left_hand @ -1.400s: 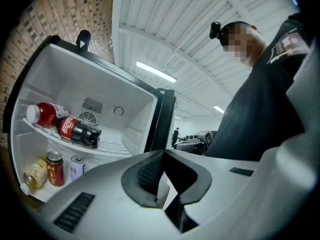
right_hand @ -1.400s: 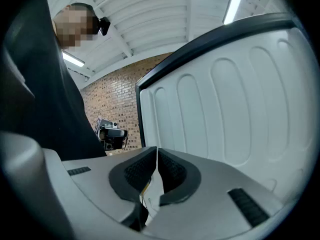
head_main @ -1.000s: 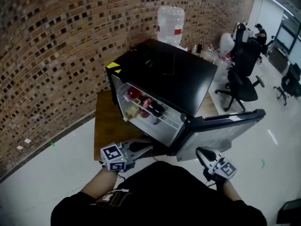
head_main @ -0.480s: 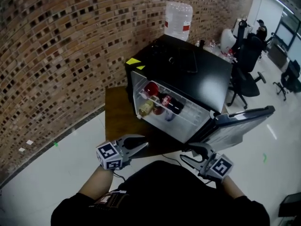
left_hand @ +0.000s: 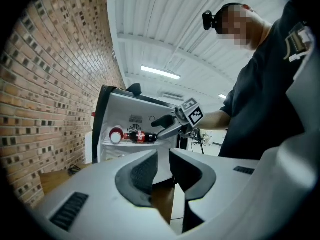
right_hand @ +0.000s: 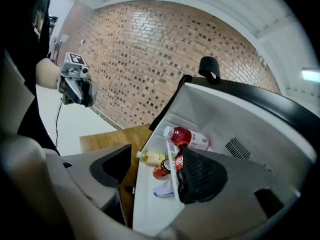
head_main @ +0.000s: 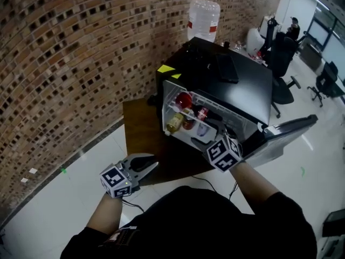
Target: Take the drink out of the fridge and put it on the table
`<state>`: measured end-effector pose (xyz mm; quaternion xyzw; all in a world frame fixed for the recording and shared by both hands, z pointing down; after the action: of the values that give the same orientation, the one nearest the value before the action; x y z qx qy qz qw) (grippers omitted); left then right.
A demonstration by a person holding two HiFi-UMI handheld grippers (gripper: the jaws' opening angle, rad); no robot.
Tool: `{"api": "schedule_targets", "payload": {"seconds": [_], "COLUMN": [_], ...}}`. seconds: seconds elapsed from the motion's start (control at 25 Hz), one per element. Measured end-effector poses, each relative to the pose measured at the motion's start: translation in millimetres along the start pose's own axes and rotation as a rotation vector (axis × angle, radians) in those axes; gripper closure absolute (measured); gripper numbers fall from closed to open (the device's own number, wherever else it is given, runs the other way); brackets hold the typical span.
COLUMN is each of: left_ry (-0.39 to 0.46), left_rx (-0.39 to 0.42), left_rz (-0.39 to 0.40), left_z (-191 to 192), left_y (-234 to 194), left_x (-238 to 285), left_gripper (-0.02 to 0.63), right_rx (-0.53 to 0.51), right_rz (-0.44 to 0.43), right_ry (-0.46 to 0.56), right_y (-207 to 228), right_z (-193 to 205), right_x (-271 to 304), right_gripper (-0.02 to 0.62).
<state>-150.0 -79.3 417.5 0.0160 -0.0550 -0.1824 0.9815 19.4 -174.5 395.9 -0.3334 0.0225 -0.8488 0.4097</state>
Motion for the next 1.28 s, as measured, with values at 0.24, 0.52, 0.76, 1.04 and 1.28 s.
{"api": "schedule_targets", "payload": {"seconds": [0.24,0.52,0.76,1.04,1.28], "left_ry": [0.009,0.005,0.014,0.033,0.032], "left_rx": [-0.011,-0.031,-0.039,-0.053,-0.08], "left_rz": [-0.028,-0.027,-0.027,-0.056,-0.084], "left_z": [8,20,26,31,41], "left_y": [-18,-24,-26,-33,-38], "left_x": [-28,-49,-55,-61,-59], "left_gripper": [0.535,0.535,0.535,0.535,0.535], "right_rx": [-0.094,-0.135,-0.161,-0.171,-0.066], "right_rz": [0.124,0.13,0.08,0.004,-0.131], "right_ry": [-0.211,-0.465,-0.527,-0.523,-0.265], "right_y": [50,77,80,76,30], "right_z": [2,33,38,40,-2], "right_x": [61,106,119,120,96], "right_gripper": [0.247,0.249,0.255,0.268,0.268]}}
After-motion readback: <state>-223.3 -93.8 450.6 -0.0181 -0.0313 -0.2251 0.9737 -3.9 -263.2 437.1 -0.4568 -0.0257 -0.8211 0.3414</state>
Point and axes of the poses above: the fingertips, and each gripper's own axes: x forward along the fingers, y to its right, z out of its underside, the point moved 2 cm from there along -x, backward along the fingers, and after that the axes turned 10 degrees about x, right-handed, at the moved point
